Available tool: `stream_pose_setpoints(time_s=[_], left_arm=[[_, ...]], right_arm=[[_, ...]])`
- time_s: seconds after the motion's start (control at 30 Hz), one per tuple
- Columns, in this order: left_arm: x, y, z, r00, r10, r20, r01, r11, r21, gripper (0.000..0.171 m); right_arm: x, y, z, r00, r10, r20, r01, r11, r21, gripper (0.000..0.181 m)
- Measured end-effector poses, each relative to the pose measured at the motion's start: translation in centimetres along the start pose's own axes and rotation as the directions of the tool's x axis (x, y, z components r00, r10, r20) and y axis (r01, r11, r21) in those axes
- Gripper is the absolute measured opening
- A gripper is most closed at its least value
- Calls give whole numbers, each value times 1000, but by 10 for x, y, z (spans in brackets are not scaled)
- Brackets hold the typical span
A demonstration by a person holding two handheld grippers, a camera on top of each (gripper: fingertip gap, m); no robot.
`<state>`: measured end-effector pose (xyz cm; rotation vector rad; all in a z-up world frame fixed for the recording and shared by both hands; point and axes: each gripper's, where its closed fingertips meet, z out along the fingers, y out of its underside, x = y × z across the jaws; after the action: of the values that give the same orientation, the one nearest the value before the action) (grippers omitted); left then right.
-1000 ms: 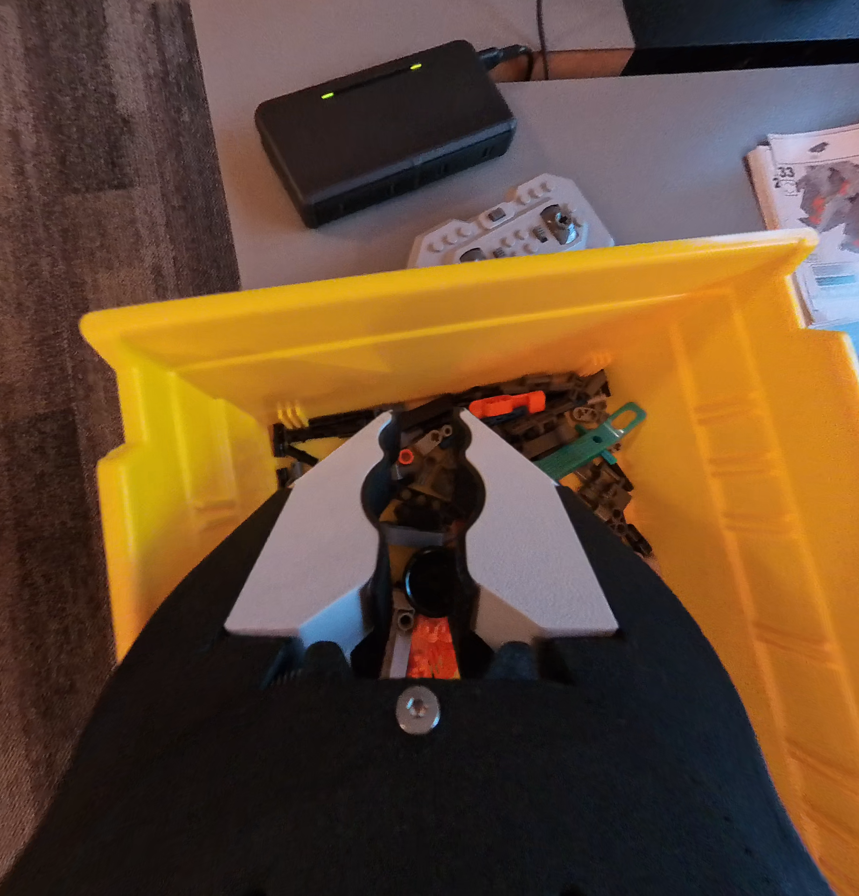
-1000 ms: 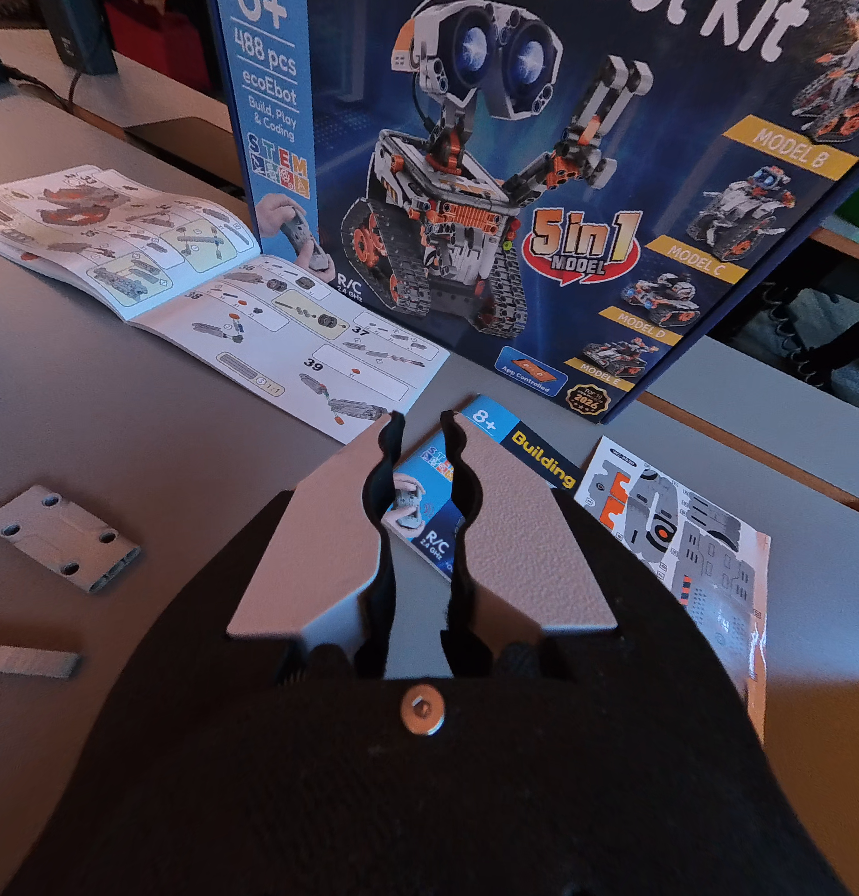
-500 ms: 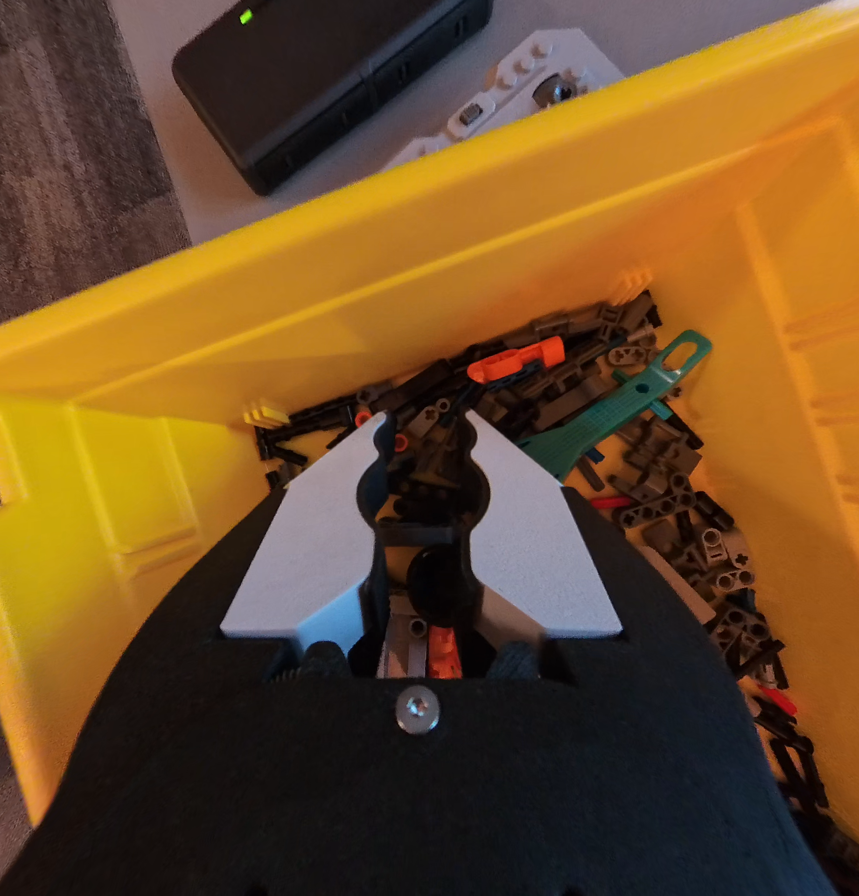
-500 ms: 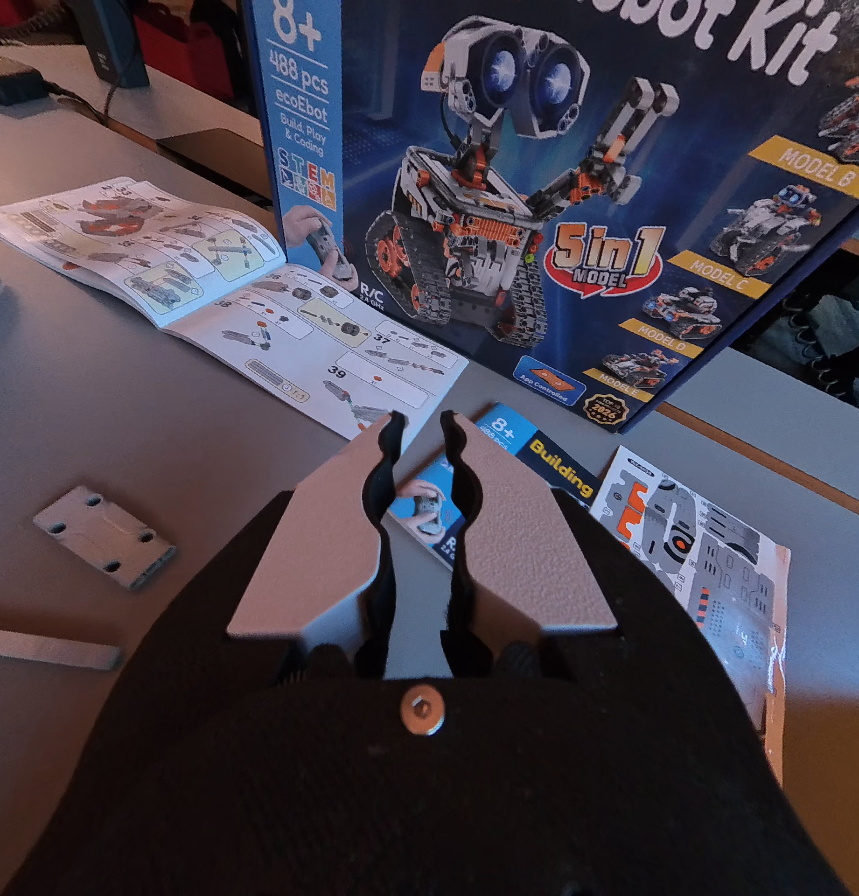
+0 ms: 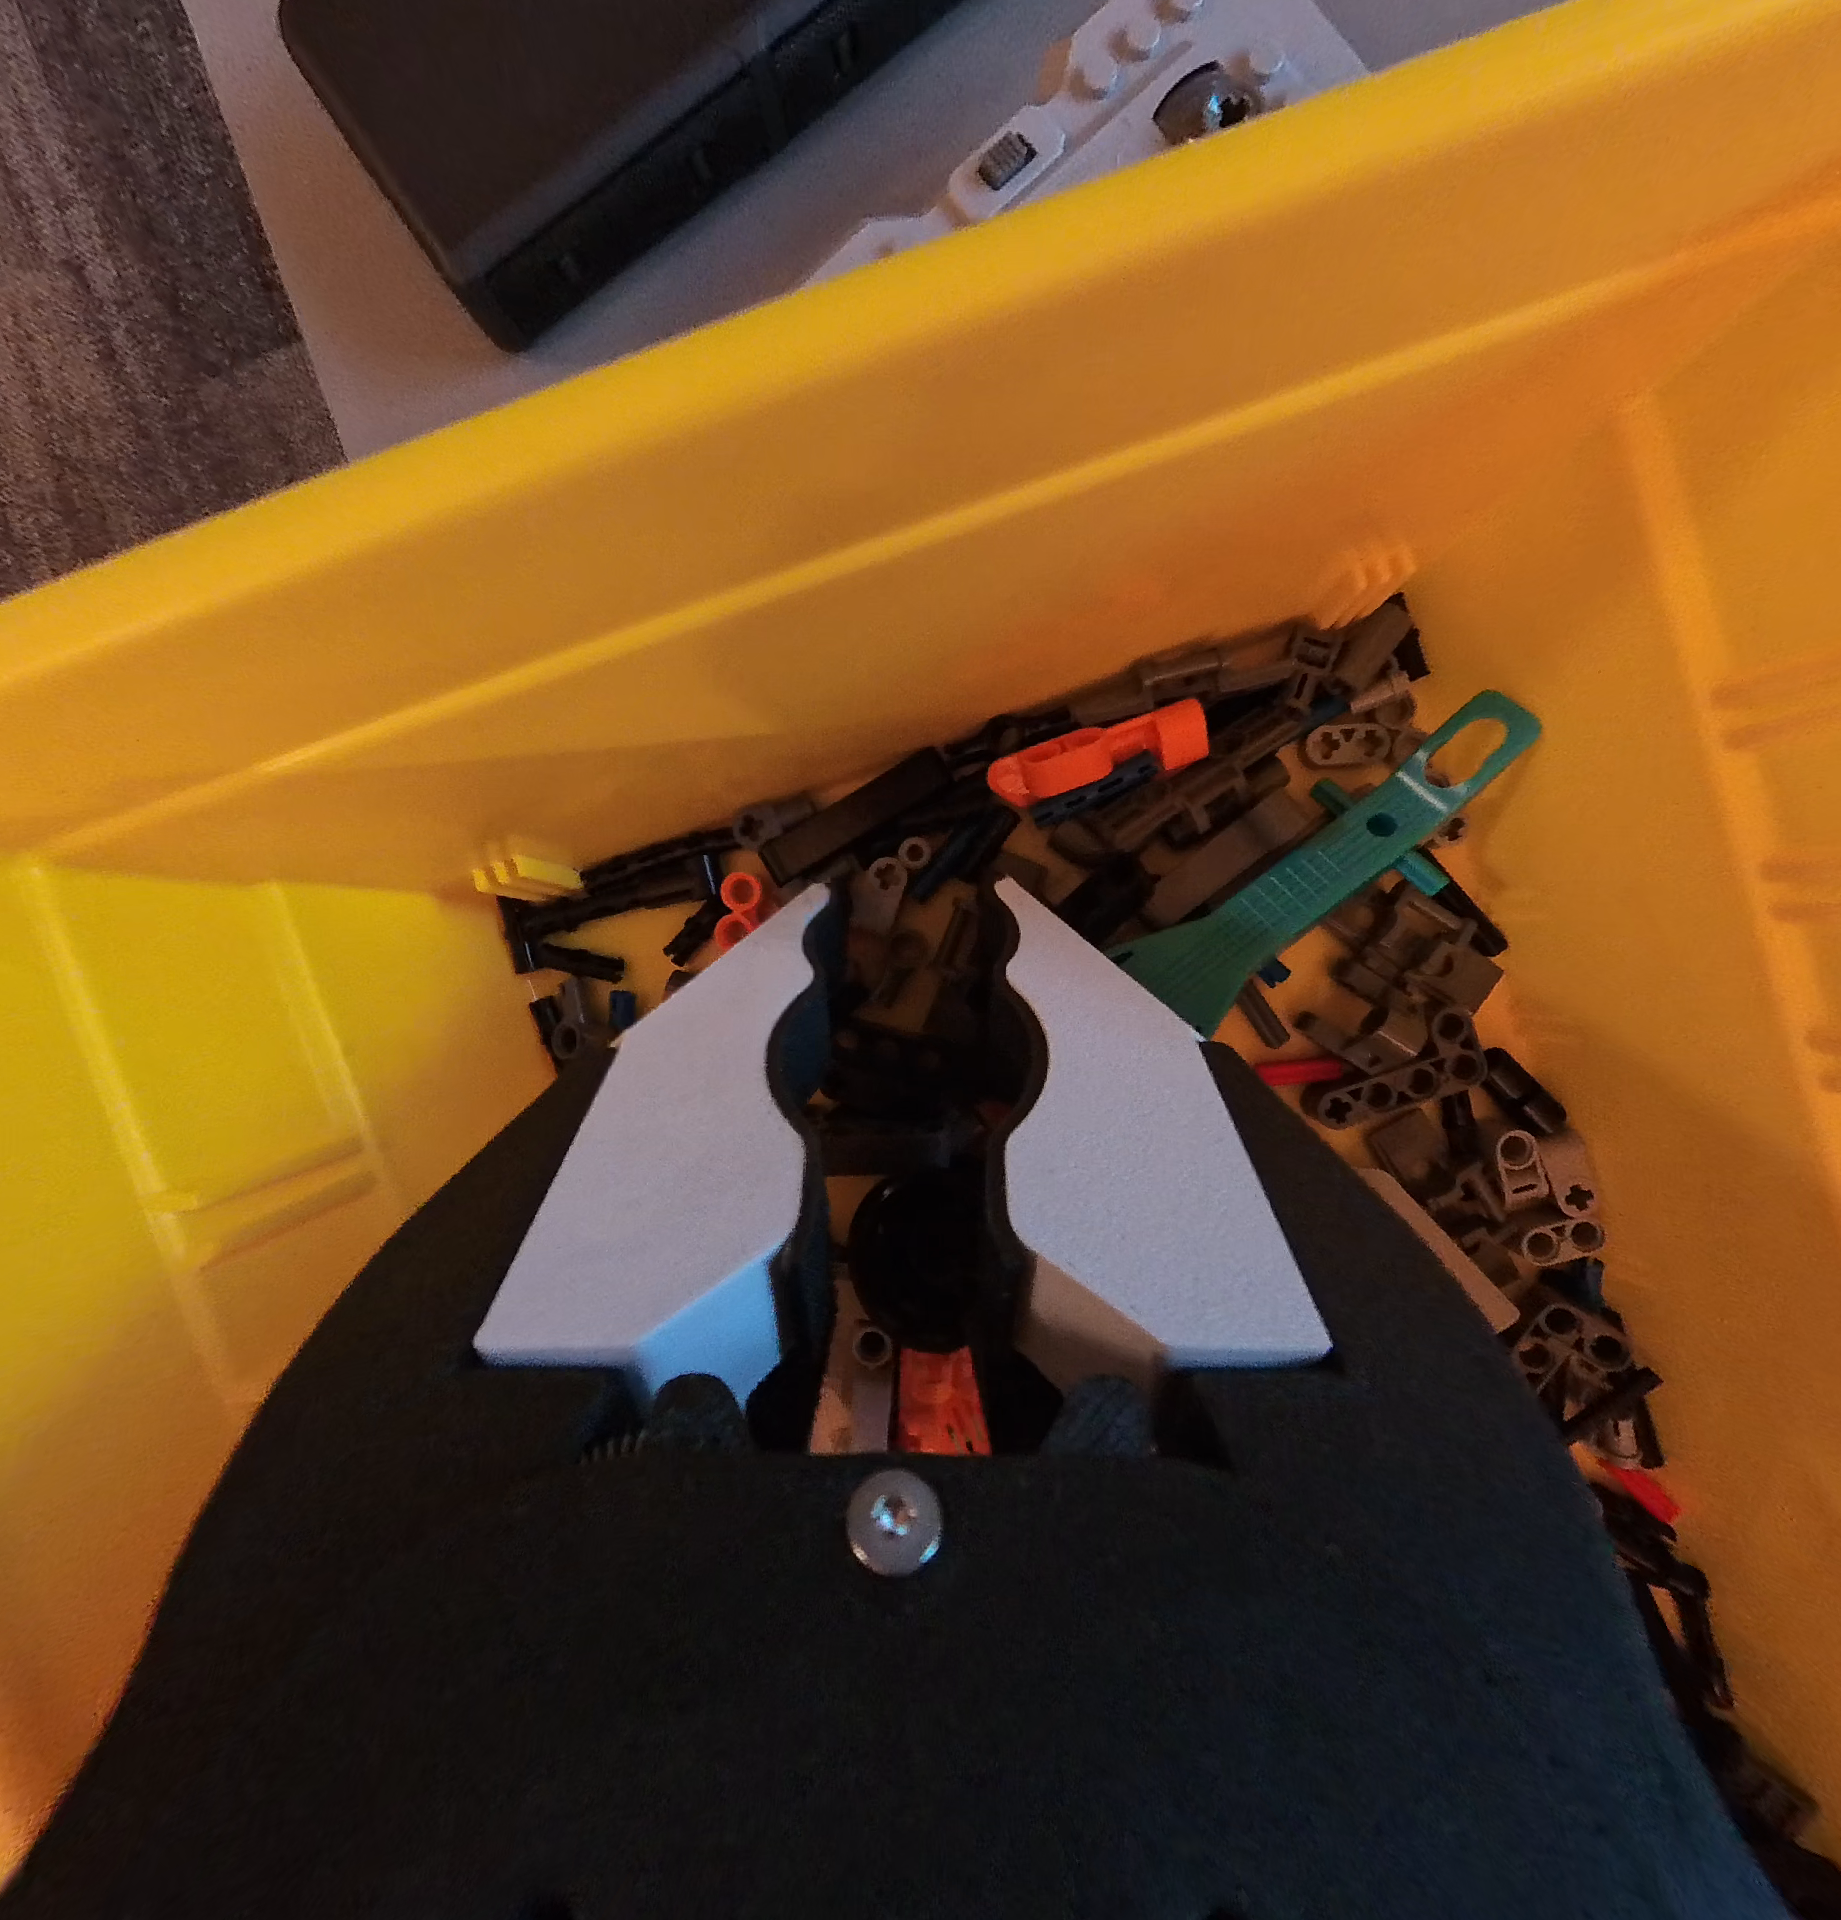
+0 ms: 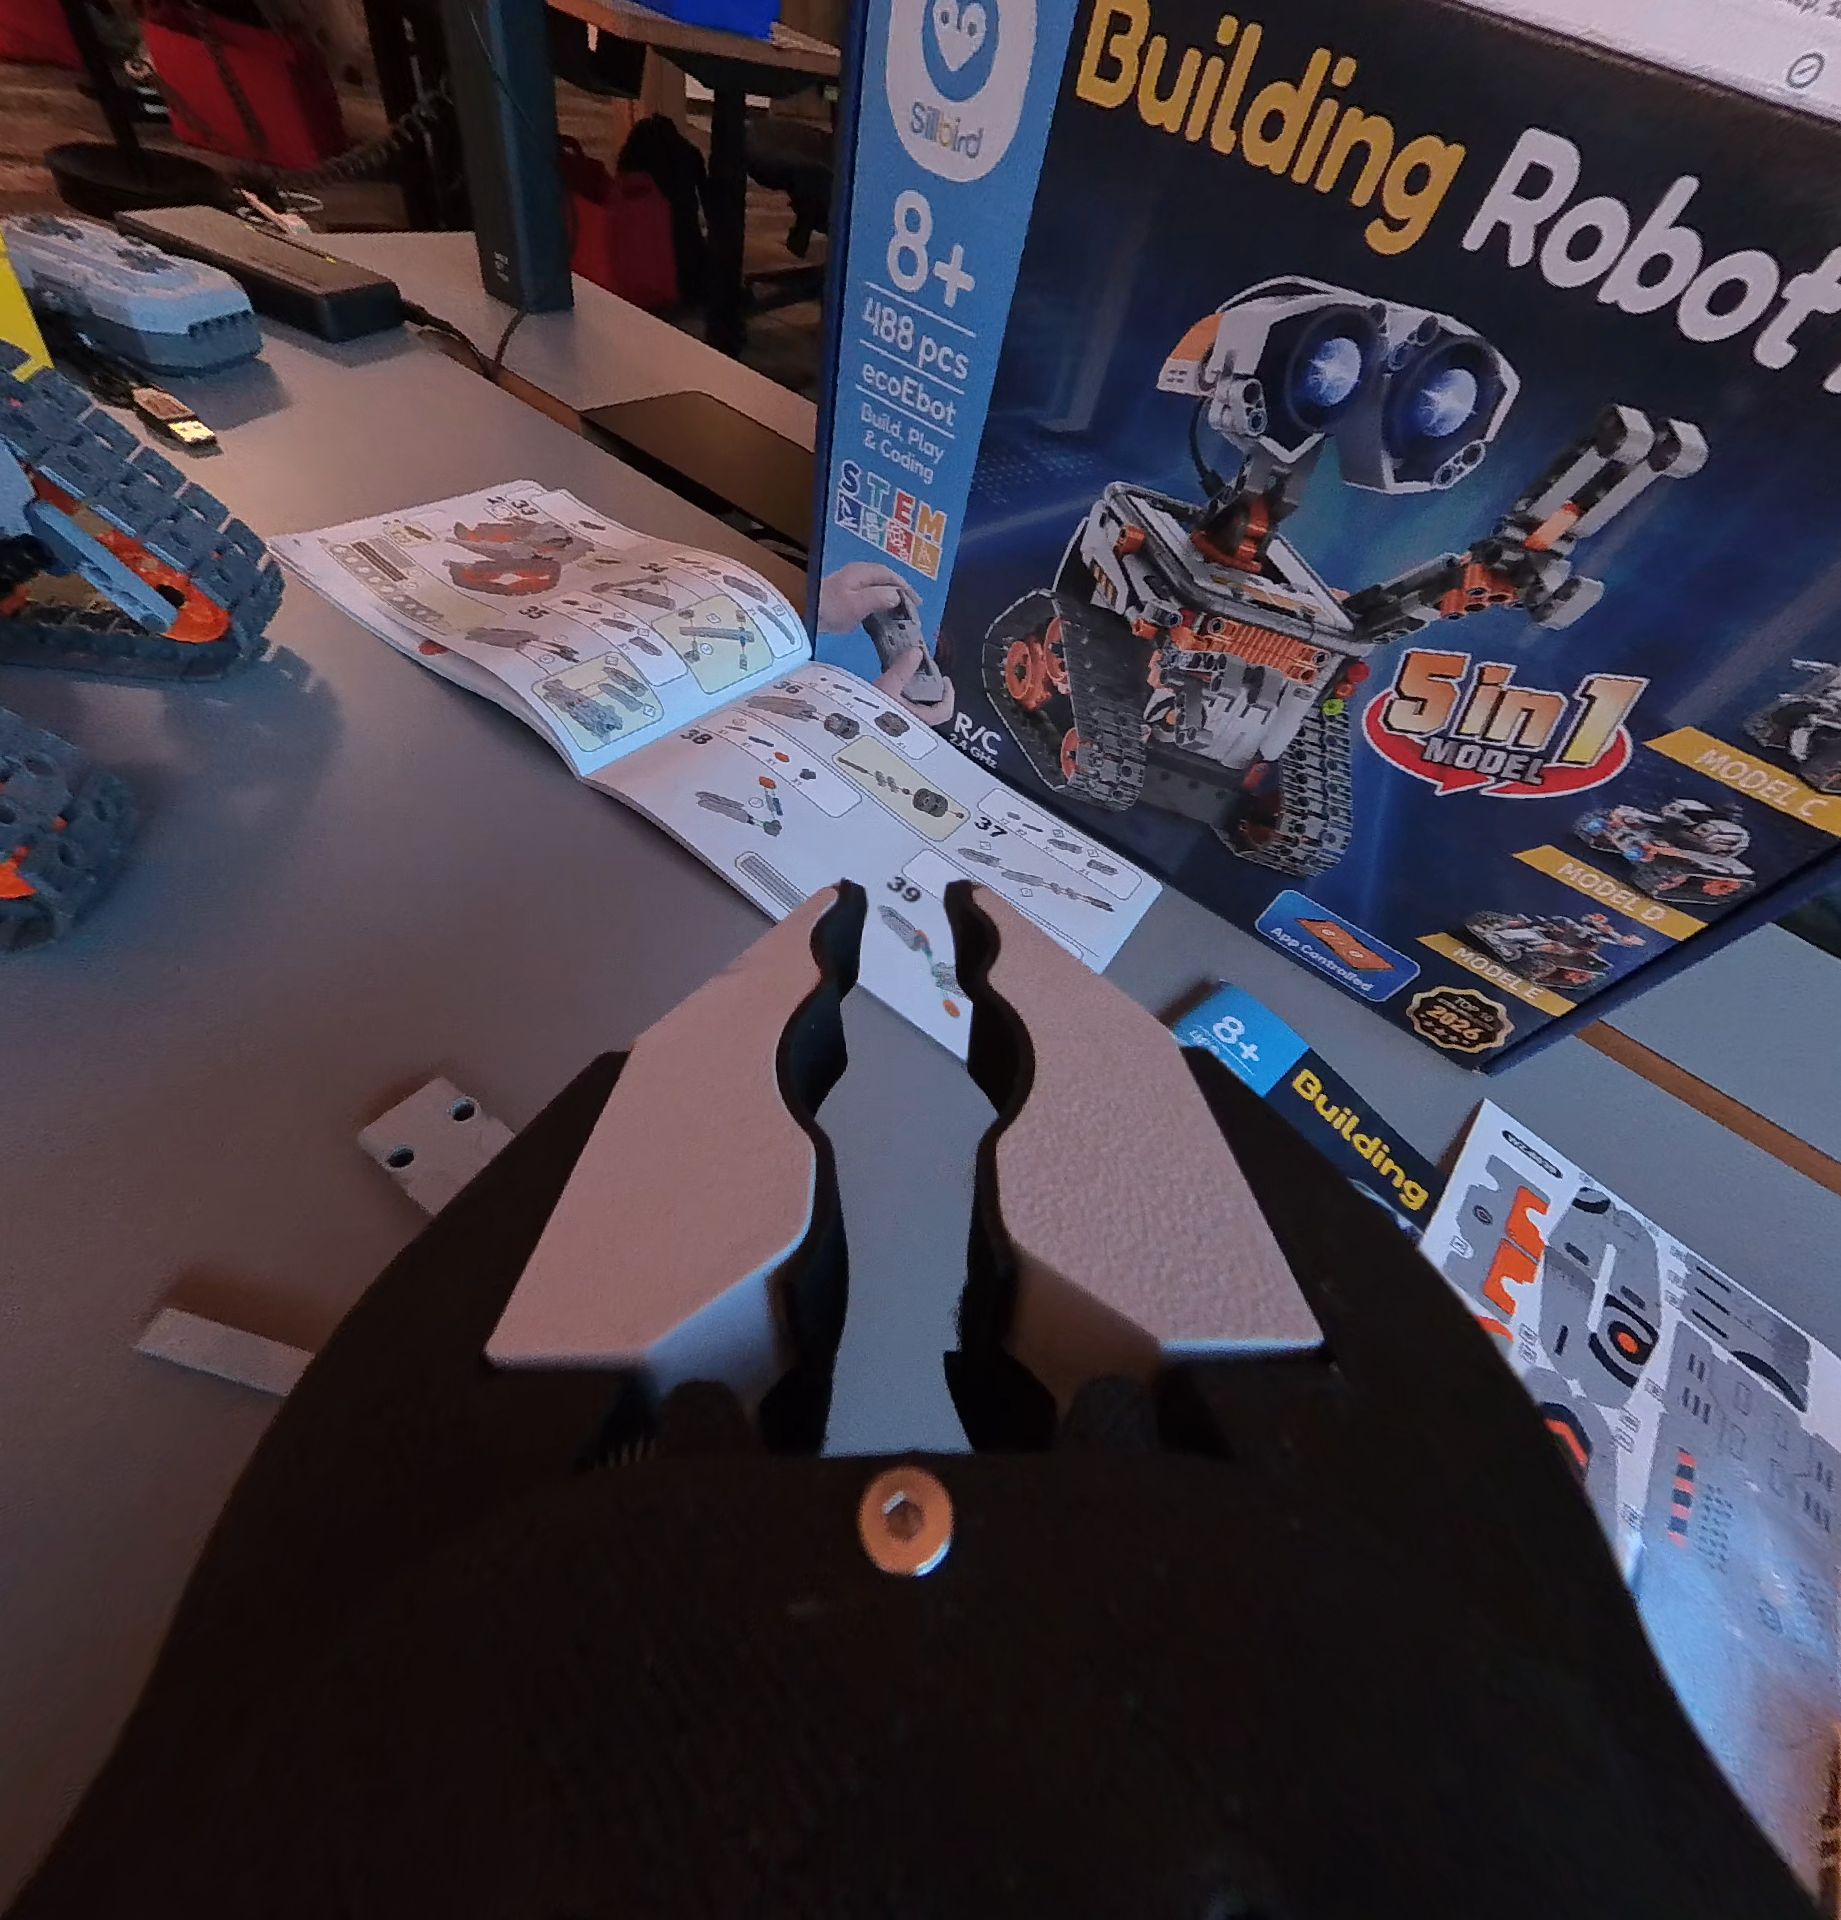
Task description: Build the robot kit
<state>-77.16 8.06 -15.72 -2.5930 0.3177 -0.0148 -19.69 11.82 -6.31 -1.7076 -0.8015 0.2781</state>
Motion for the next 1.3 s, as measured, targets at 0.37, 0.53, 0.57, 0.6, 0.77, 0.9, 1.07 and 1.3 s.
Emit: stream_pose_setpoints(time_s=[0.37,0.53,0.57,0.6,0.77,0.9,1.07,1.3], left_arm=[[4,5,-2,999,-30,-35,29,999,-22,19],[6,6,-3,999,-15,-37,13,999,-35,17],[6,6,-3,999,-15,-38,14,999,-36,17],[6,6,-3,999,-17,-38,16,999,-37,17],[6,7,-3,999,-25,-45,23,999,-38,17],[6,9,-4,997,-42,-58,39,998,-43,18],[3,13,-10,1000,-1,-24,-1,997,-81,16],[-17,1,-35,996,37,87,-37,999,-1,19]], right_arm=[[1,5,2,999,34,10,-34,999,-10,17],[-2,5,3,999,29,17,-29,999,-14,17],[-3,5,3,999,26,18,-26,1000,-15,17],[-3,5,3,1000,23,19,-23,1000,-16,17],[-5,5,3,1000,17,24,-16,1000,-18,17],[-5,6,4,1000,16,25,-15,1000,-24,17],[-7,5,3,999,10,31,-9,1000,-30,17],[-12,3,4,999,-7,38,8,1000,-21,17]])
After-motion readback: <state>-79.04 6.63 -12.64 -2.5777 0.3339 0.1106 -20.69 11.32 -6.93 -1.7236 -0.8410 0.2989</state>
